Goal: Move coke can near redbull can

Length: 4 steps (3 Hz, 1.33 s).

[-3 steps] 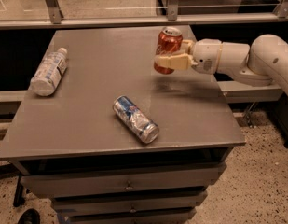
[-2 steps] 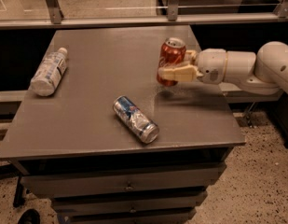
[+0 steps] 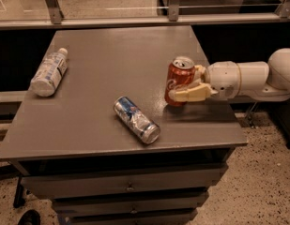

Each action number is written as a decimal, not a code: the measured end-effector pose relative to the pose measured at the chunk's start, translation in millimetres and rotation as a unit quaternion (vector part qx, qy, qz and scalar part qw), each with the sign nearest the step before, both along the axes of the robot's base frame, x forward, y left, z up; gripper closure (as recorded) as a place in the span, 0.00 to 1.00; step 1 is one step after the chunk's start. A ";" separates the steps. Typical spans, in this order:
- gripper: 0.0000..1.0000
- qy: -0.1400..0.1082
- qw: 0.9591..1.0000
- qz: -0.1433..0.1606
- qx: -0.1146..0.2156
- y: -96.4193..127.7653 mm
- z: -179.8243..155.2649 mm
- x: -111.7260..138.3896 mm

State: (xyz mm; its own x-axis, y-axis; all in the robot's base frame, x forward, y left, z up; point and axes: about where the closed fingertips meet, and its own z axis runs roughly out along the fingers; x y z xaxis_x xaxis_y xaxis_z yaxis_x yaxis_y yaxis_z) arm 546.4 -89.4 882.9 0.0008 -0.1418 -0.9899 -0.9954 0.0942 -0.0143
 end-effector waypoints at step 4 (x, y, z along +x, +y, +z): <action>0.80 -0.012 0.993 0.117 0.017 16.6 -2.8 -74.6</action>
Offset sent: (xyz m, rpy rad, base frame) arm -0.0711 0.0004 -0.0043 -0.0028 -0.0709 0.2653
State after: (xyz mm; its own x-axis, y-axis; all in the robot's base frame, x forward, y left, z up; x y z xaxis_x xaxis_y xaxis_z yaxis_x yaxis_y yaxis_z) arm 471.8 -72.8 880.1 0.0540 -0.1019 -0.9933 -0.9894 -0.1396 -0.0395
